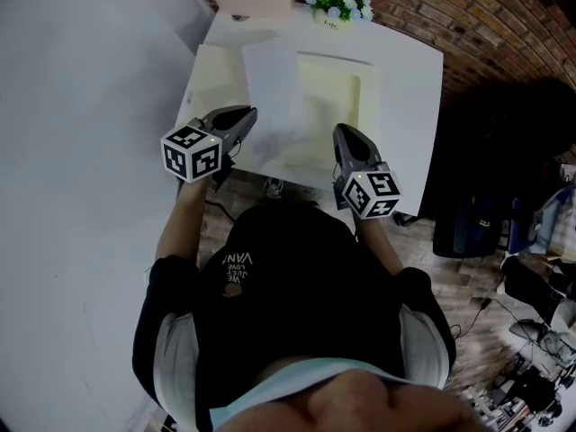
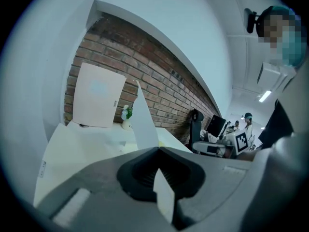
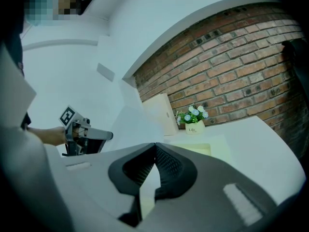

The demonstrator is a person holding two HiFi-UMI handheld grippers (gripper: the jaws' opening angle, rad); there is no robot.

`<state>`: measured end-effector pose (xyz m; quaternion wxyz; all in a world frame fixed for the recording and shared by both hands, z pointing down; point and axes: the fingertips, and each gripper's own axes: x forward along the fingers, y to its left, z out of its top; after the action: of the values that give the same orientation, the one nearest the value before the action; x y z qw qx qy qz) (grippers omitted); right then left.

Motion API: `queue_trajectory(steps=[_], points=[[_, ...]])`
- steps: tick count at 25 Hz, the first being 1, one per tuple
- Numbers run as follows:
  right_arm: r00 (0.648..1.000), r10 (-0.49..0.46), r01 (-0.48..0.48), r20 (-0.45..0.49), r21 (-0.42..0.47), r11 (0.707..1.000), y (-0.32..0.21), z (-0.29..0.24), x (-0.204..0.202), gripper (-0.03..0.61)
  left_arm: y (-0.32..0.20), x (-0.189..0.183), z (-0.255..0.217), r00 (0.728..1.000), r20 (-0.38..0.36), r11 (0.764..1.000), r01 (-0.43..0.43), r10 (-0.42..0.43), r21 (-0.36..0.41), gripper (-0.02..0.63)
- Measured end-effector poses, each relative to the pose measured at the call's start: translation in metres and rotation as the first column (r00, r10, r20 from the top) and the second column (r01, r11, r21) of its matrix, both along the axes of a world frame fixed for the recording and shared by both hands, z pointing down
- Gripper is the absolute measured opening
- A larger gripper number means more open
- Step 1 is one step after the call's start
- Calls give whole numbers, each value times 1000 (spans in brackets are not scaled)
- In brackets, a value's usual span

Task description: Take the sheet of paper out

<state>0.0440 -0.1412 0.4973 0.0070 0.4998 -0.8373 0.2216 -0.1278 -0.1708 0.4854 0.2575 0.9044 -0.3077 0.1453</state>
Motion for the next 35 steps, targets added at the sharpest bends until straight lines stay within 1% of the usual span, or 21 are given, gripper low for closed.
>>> queue_trajectory(steps=[10, 17, 22, 28, 29, 30, 31, 33, 35], points=[[999, -37, 37, 1, 9, 999, -6, 4, -2, 2, 16, 15, -40, 995, -34, 992, -93, 96, 81, 2], [998, -68, 68, 6, 22, 997, -19, 5, 0, 2, 30, 25, -62, 981, -34, 975, -185, 190, 127, 2], [995, -99, 98, 17, 53, 994, -28, -2, 0, 2, 43, 32, -77, 966, -21, 954, -250, 256, 164, 2], [988, -147, 143, 42, 87, 986, -33, -8, -7, 3, 55, 41, -95, 949, -16, 928, -305, 316, 214, 2], [987, -155, 150, 47, 90, 985, -34, -9, -8, 9, 58, 43, -99, 945, -15, 922, -317, 328, 225, 2], [985, -163, 157, 53, 92, 983, -35, -10, -8, 36, 60, 45, -103, 940, -13, 914, -329, 342, 236, 2], [984, -171, 165, 56, 95, 982, -36, -11, -9, 76, 62, 46, -106, 934, -10, 906, -343, 357, 248, 2], [979, -193, 186, 59, 109, 977, -39, -13, -9, 84, 65, 50, -112, 923, -3, 888, -369, 385, 273, 2], [968, -239, 228, 69, 138, 964, -39, -17, -11, 84, 69, 53, -117, 912, -2, 873, -391, 409, 291, 2]])
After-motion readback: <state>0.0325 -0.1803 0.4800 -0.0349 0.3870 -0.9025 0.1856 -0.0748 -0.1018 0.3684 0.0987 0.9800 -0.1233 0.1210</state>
